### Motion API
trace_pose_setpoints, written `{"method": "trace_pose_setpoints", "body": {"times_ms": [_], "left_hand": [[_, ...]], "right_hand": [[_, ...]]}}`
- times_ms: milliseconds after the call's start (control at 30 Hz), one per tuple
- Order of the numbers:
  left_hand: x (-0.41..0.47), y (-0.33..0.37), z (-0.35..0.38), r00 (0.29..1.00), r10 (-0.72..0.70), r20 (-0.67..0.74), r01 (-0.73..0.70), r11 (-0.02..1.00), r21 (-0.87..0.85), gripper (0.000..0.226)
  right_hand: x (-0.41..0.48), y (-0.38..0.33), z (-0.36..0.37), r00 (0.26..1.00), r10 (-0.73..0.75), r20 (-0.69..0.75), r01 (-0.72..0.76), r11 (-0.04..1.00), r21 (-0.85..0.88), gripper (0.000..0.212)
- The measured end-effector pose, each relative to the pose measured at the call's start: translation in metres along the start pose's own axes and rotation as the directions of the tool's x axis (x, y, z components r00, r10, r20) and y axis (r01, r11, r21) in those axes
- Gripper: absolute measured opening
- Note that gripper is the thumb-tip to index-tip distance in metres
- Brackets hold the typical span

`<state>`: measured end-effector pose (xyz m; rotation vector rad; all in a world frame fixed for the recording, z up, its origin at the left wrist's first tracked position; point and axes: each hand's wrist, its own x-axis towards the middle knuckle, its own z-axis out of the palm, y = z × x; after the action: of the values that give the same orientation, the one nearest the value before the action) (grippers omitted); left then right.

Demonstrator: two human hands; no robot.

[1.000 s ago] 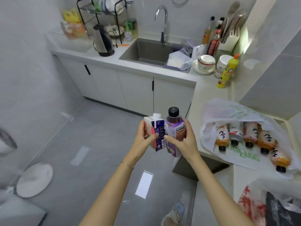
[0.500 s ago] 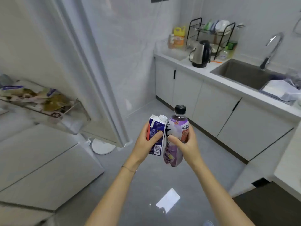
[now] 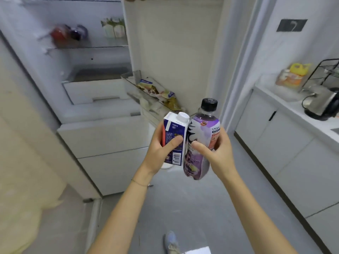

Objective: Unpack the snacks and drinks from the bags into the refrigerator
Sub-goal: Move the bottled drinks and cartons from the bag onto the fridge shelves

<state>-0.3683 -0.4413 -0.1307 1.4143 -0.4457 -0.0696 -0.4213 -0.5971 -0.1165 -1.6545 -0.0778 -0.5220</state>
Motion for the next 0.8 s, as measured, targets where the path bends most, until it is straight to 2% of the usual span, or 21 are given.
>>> {"method": "trace_pose_setpoints", "body": {"times_ms": [233,433,533,667,800], "left_hand": [[-0.003,0.033,-0.093,0.969,0.099,-0.228,-0.078,0.992,0.101,0.050],[0.007,0.047,-0.169,0.912,0.134,-0.388,-0.085,0.986,0.141,0.052],[0.021,0.053,-0.197,0.890,0.139,-0.434,-0.081,0.986,0.148,0.049],[0.052,0.054,-0.231,0.865,0.147,-0.480,-0.081,0.985,0.155,0.052],[0.087,0.058,-0.261,0.851,0.154,-0.503,-0.073,0.981,0.178,0.053]], "right_hand": [[0.027,-0.017,0.082,0.981,-0.063,0.185,0.056,0.998,0.042,0.061],[0.064,-0.015,0.147,0.962,-0.026,0.272,0.005,0.997,0.079,0.069],[0.088,-0.012,0.177,0.950,-0.015,0.311,-0.007,0.998,0.069,0.067],[0.123,-0.007,0.217,0.946,-0.014,0.324,-0.010,0.997,0.072,0.050],[0.162,0.002,0.255,0.948,-0.022,0.317,-0.003,0.997,0.075,0.063]]}}
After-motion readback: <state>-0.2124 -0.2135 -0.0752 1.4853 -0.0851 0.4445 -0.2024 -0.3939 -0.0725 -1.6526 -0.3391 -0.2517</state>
